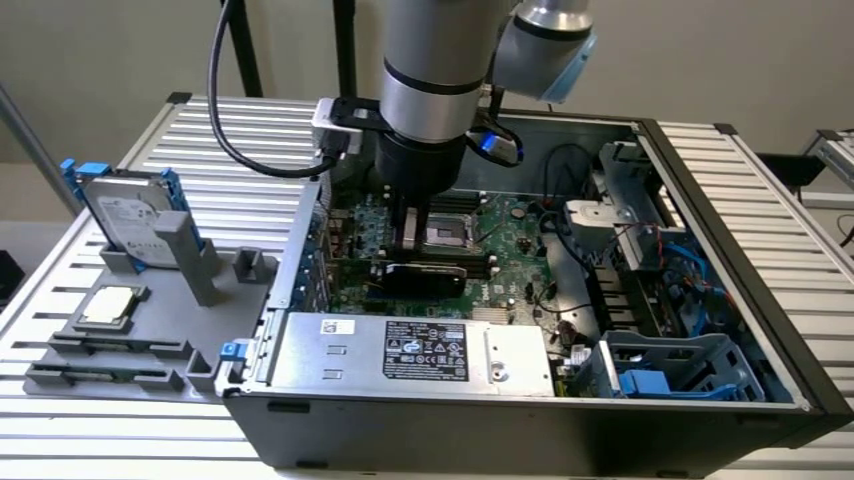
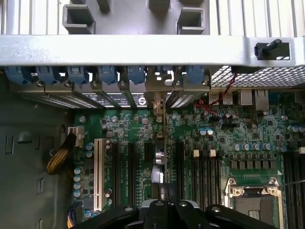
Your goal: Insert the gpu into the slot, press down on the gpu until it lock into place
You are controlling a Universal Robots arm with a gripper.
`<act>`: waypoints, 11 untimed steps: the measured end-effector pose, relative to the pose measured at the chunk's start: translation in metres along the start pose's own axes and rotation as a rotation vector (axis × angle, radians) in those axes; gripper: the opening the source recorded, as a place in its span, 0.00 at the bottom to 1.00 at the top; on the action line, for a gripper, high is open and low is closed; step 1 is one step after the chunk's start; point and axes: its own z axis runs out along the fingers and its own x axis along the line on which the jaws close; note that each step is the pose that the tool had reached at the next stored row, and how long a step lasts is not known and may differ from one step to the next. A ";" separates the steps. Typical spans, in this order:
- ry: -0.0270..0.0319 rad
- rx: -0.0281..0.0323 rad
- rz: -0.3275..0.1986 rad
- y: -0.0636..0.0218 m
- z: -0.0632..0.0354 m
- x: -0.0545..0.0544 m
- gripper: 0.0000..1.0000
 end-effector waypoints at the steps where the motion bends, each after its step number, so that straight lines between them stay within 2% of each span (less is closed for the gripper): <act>1: 0.0008 0.0016 0.000 -0.0001 0.0015 0.000 0.11; 7: 0.0070 0.0108 0.000 -0.0008 0.0100 -0.001 0.11; 11: 0.0134 0.0149 0.000 -0.0007 0.0134 -0.001 0.11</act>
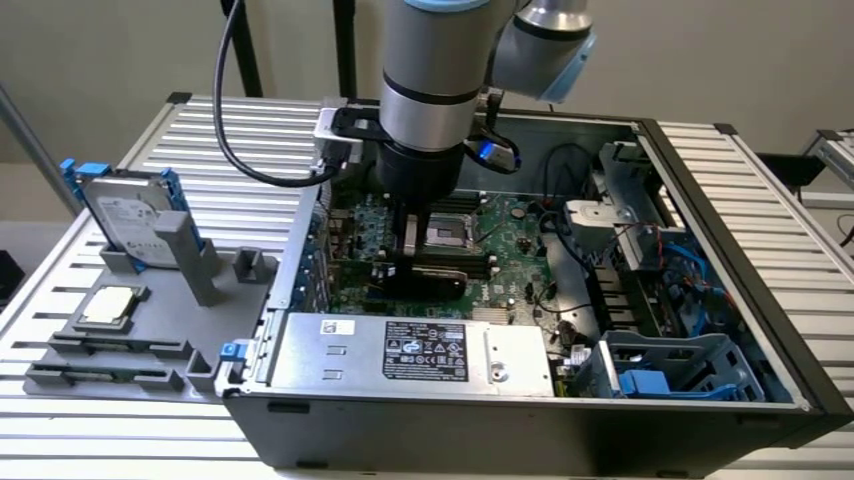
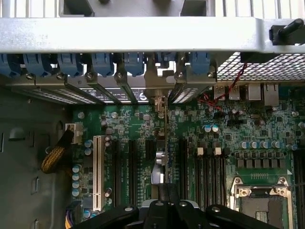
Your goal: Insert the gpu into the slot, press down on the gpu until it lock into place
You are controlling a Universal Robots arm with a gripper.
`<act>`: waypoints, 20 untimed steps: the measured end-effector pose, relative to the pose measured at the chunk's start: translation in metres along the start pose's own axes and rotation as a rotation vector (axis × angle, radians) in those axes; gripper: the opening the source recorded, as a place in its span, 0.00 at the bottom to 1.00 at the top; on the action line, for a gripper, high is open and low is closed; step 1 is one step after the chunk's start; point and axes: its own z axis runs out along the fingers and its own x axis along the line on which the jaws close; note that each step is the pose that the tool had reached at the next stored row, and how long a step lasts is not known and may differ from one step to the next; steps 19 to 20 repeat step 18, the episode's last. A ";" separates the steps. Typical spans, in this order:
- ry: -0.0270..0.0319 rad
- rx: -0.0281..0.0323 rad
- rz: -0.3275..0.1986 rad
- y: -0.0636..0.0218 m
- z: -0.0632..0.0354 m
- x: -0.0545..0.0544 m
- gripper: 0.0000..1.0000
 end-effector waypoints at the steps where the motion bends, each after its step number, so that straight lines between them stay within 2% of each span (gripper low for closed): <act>1: 0.0020 0.0005 0.000 0.0001 0.0002 0.000 0.11; 3: 0.0025 0.0005 0.000 0.0003 -0.0033 -0.001 0.11; 11: 0.0032 0.0006 0.000 0.0024 -0.0398 -0.001 0.11; 20: 0.0030 0.0002 0.000 0.0024 -0.0400 -0.001 0.11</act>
